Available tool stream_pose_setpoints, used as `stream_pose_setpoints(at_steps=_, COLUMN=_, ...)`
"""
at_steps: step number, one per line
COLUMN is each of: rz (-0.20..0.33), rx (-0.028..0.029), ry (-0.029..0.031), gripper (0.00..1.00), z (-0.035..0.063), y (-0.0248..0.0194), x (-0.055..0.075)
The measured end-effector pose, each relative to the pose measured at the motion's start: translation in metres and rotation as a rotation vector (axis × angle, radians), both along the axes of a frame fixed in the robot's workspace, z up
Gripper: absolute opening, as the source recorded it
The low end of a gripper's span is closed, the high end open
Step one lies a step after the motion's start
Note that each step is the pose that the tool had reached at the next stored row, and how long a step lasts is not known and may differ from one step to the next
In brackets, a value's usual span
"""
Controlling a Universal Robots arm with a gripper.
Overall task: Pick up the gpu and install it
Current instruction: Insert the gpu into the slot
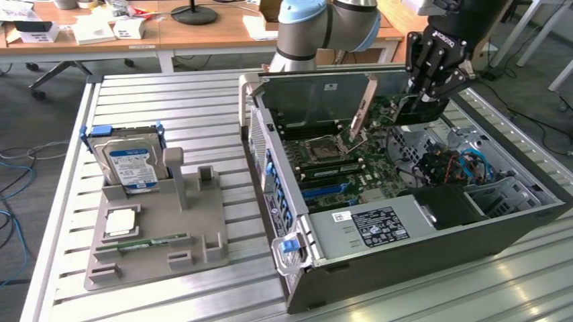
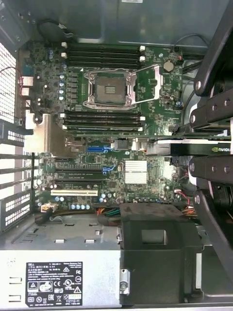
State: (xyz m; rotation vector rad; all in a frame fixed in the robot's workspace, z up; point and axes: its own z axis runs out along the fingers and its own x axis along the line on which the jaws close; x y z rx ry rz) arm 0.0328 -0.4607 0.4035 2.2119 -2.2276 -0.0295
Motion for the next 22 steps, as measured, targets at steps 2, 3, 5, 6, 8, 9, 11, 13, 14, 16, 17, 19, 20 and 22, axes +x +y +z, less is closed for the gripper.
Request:
stream_pose_setpoints(at_steps=2, rz=0.0, rx=-0.0001, ry=-0.0001, gripper=0.26, z=-0.001, y=0.0, x=-0.002)
stream_pose_setpoints(at_steps=3, rz=0.0, rx=-0.0002, ry=0.0, gripper=0.26, z=-0.0016, y=0.0, x=-0.003)
stream_pose_setpoints(at_steps=5, rz=0.0, rx=-0.0001, ry=-0.0001, gripper=0.26, z=-0.0037, y=0.0, x=-0.005)
stream_pose_setpoints(at_steps=6, rz=0.0, rx=-0.0001, ry=-0.0001, gripper=0.26, z=-0.005, y=0.0, x=-0.005)
stream_pose_setpoints(at_steps=8, rz=0.0, rx=-0.0001, ry=-0.0001, gripper=0.26, z=-0.0077, y=0.0, x=-0.006)
stream_pose_setpoints(at_steps=9, rz=0.0, rx=-0.0002, ry=-0.0001, gripper=0.26, z=-0.0097, y=0.0, x=-0.007)
stream_pose_setpoints(at_steps=11, rz=0.0, rx=0.0, ry=-0.0001, gripper=0.26, z=-0.0118, y=0.0, x=-0.009)
stream_pose_setpoints(at_steps=13, rz=0.0, rx=-0.0002, ry=0.0, gripper=0.26, z=-0.0129, y=0.0, x=-0.009)
stream_pose_setpoints(at_steps=14, rz=0.0, rx=-0.0003, ry=0.0, gripper=0.26, z=-0.013, y=0.0, x=-0.009)
stream_pose_setpoints(at_steps=16, rz=0.0, rx=-0.0003, ry=0.0, gripper=0.26, z=-0.013, y=0.0, x=-0.009)
stream_pose_setpoints(at_steps=17, rz=0.0, rx=-0.0002, ry=-0.0001, gripper=0.26, z=-0.0131, y=0.0, x=-0.009)
stream_pose_setpoints(at_steps=19, rz=0.0, rx=0.0002, ry=-0.0002, gripper=0.26, z=-0.0137, y=0.0001, x=-0.009)
stream_pose_setpoints(at_steps=20, rz=0.0, rx=0.0004, ry=-0.0002, gripper=0.26, z=-0.0148, y=0.0, x=-0.009)
stream_pose_setpoints(at_steps=22, rz=0.0, rx=-0.0001, ry=-0.0001, gripper=0.26, z=-0.0177, y=0.0, x=-0.009)
